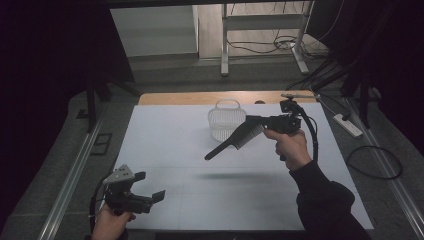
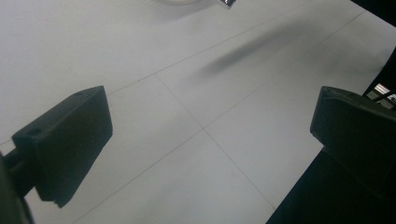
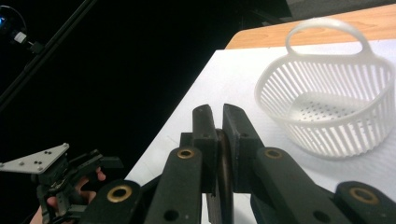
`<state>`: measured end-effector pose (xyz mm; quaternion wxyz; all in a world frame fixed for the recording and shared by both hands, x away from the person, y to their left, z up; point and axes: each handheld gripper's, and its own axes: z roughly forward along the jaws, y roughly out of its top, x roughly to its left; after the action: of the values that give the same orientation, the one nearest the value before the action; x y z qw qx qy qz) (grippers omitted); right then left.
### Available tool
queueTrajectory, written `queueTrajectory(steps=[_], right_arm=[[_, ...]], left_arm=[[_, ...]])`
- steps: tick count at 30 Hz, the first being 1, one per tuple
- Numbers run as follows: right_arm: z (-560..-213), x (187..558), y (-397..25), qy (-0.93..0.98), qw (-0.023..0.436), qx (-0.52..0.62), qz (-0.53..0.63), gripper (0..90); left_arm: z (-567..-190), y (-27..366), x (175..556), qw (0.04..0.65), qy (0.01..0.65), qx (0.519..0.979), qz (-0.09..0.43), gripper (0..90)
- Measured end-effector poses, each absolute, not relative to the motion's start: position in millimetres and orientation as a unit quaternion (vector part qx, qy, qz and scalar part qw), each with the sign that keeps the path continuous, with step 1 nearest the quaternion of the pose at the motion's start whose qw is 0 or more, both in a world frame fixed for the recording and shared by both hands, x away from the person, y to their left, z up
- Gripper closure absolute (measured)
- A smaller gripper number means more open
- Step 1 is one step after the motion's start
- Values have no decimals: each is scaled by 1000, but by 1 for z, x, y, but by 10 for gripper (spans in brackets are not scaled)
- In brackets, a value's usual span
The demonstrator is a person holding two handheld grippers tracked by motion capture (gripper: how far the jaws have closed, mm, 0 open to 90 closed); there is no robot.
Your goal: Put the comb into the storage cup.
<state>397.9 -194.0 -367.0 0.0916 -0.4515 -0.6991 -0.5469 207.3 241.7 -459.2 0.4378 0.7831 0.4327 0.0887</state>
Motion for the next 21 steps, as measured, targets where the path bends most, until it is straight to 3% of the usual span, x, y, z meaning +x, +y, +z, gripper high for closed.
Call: queueTrajectory(steps=[21], right_arm=[[-350,422,-196,-689,64,-469,-548,843]], left_arm=[[-460,255,196,435,447,771,133,0]])
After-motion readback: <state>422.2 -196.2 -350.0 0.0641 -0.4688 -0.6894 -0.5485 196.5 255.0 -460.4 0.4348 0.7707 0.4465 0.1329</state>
